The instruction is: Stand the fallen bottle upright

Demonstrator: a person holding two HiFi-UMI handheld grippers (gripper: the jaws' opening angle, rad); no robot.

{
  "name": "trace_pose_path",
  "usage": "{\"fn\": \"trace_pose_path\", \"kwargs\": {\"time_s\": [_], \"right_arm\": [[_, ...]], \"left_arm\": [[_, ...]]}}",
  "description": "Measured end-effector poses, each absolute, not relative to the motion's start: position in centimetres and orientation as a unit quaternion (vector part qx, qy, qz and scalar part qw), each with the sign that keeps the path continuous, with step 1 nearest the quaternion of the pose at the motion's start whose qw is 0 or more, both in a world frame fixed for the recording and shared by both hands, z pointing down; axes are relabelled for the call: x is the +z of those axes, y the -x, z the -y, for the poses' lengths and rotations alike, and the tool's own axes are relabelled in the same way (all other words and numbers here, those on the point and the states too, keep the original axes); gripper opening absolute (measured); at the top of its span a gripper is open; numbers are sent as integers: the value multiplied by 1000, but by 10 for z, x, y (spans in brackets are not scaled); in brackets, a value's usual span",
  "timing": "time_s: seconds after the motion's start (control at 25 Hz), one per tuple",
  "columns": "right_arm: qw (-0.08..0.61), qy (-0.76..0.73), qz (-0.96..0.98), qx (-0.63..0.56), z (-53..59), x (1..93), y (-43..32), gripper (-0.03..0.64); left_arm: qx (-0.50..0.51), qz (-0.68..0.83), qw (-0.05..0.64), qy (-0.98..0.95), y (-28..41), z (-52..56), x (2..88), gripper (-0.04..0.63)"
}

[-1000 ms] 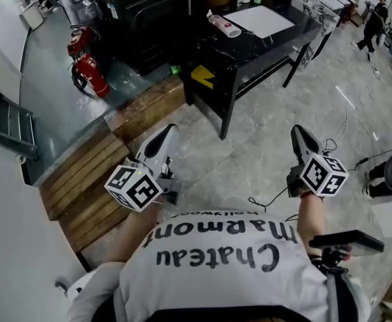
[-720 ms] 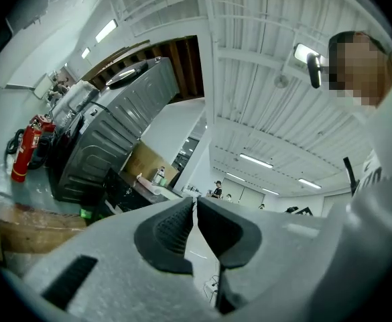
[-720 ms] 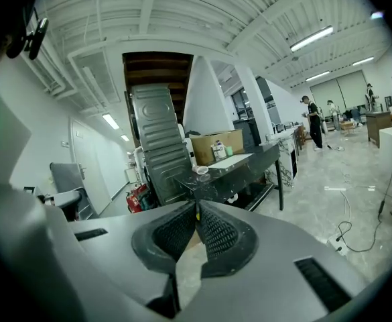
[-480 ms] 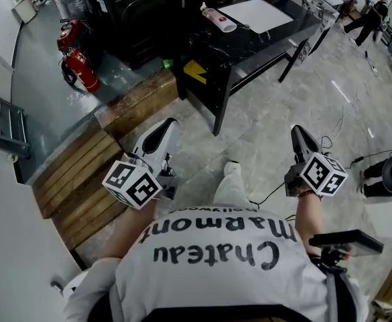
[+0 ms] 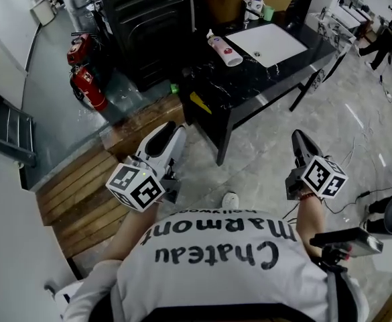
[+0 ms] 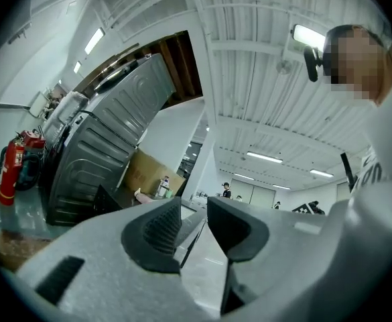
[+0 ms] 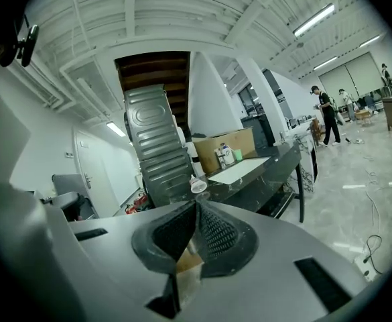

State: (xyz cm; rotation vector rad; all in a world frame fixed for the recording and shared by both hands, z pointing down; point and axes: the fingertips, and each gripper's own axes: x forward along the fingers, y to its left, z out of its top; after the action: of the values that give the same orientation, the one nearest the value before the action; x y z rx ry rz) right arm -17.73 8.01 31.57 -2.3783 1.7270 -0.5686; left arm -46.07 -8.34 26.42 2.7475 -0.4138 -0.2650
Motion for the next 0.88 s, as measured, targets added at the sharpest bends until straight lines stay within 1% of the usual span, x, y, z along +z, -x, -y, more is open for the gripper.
{"fn": "trace_pose_path", "kwargs": {"time_s": [0.24, 0.48, 0.6, 0.72, 0.88], "right_arm": [[78, 778, -606, -150, -22, 275, 88, 25], [74, 760, -636, -109, 13, 239, 20, 25], [72, 749, -651, -102, 24, 237, -1, 25], [91, 732, -670, -89, 32, 236, -13, 25], [95, 729, -670, -104, 35, 252, -29, 25]], "left_arm": [[-129, 178, 176, -959, 392, 136, 249, 115], [-147, 198, 182, -952, 325, 179, 246, 114], [-135, 213, 193, -948, 299, 195, 252, 101], [-123, 219, 200, -947, 277, 207, 254, 101], [-99, 212, 203, -951, 250, 212, 259, 101]]}}
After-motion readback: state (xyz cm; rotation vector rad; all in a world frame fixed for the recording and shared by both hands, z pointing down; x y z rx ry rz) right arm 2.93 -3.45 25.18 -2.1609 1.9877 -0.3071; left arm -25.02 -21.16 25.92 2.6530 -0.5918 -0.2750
